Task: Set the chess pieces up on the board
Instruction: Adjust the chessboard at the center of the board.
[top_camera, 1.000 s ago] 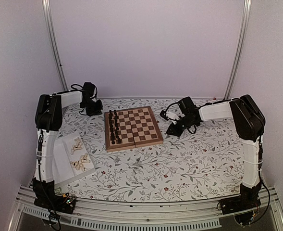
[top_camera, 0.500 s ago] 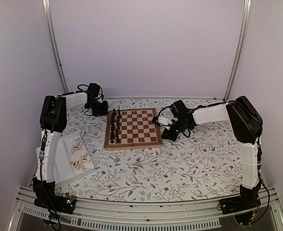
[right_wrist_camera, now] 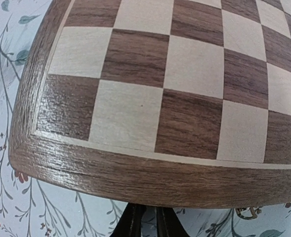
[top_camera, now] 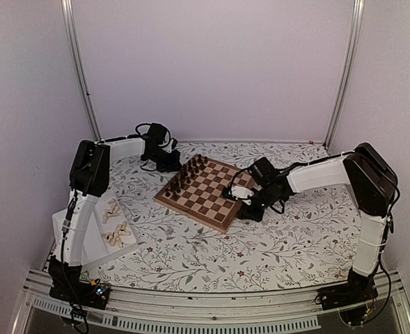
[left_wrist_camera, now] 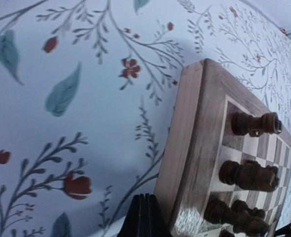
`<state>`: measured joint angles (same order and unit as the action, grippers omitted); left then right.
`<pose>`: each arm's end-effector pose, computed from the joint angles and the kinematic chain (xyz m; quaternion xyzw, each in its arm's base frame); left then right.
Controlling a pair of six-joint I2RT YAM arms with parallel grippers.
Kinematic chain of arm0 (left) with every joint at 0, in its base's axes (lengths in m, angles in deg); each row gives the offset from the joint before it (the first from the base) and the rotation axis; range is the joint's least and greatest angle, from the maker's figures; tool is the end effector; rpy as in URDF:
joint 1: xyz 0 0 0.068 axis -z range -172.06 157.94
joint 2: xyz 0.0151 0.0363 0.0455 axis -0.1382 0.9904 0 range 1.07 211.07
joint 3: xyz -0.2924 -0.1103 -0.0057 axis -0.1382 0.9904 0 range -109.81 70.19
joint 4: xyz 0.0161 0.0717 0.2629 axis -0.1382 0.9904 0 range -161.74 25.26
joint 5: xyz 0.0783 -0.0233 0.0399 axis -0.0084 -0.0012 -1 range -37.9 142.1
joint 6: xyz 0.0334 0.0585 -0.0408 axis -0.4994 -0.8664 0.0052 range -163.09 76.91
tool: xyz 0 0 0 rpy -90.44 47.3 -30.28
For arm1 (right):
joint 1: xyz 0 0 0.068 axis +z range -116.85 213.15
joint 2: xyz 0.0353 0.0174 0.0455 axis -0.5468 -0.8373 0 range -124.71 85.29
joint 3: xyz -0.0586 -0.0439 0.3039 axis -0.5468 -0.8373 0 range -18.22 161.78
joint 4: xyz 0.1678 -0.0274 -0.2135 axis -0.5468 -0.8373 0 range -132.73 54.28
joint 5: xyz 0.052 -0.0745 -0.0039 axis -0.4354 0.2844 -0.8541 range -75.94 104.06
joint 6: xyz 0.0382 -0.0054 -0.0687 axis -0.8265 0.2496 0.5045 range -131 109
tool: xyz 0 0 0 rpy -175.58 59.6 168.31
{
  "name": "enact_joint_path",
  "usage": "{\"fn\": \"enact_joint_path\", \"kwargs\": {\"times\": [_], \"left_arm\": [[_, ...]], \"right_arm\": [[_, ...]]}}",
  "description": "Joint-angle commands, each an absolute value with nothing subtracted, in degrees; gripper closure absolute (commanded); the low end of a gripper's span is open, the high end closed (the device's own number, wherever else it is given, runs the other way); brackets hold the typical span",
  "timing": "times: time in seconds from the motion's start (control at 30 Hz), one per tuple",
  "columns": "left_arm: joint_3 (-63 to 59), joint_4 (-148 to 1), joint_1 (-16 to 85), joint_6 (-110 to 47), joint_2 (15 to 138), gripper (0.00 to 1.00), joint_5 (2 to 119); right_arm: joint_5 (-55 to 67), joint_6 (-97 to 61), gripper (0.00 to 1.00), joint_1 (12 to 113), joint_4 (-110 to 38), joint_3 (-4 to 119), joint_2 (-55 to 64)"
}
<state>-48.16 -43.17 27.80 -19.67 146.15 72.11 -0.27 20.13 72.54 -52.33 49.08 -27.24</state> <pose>0.5612 -0.2273 0.1129 0.0226 0.9411 -0.2624 0.2118 0.3190 0.2835 0.1319 -0.5804 0.7683 0.1380 0.2321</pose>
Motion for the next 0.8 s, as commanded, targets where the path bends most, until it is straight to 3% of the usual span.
{"fn": "enact_joint_path", "kwargs": {"times": [0.0, 0.23, 0.43, 0.6, 0.77], "left_arm": [[-50.88, -43.9, 32.5, -21.06, 148.97, 1.0, 82.34], [-53.21, -43.32, 36.42, -23.53, 150.62, 1.0, 85.96], [-53.38, -41.03, 32.57, -23.23, 143.82, 0.97, 75.04], [-39.65, -42.03, 27.21, -18.95, 128.02, 0.97, 62.46], [-23.37, -40.96, 26.7, -18.34, 115.54, 1.0, 57.17]], "right_arm": [[-3.27, 20.47, 0.87, 73.87, -57.2, 44.77, -24.84], [-8.81, 21.06, 0.86, 78.22, -59.66, 42.72, -21.44], [-10.34, 23.02, 0.85, 77.92, -66.23, 43.75, -16.09], [-11.42, 24.86, 0.84, 72.03, -69.15, 45.29, -10.66], [-13.2, 23.47, 0.85, 61.08, -67.14, 48.96, -10.8]]}}
